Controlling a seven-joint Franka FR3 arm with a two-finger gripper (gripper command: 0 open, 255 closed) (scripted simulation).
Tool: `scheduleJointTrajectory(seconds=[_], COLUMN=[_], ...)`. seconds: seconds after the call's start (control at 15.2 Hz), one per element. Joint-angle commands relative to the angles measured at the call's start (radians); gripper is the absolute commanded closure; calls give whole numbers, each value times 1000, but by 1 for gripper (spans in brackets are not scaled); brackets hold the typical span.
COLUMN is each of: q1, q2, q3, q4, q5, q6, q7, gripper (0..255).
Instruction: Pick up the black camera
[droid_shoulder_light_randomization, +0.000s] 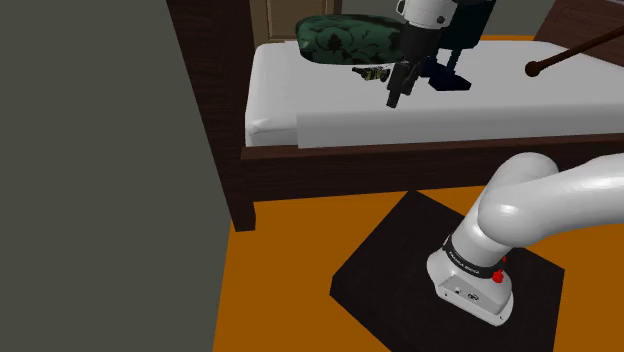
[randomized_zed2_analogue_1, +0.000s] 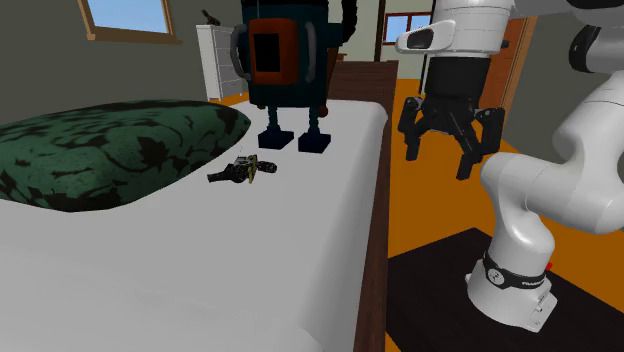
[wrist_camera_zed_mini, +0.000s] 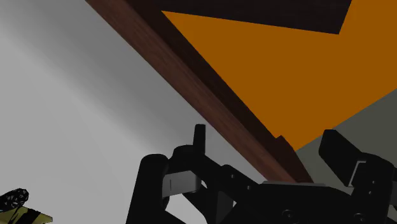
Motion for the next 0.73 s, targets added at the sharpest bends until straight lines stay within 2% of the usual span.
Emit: scheduleJointTrajectory(seconds=[0.0,0.66], q1=[0,-24], q2=[0,364], q3=[0,-149], q4=[0,241], q5=[0,-40], q6=[0,99], q7=[0,-153], gripper=[0,0])
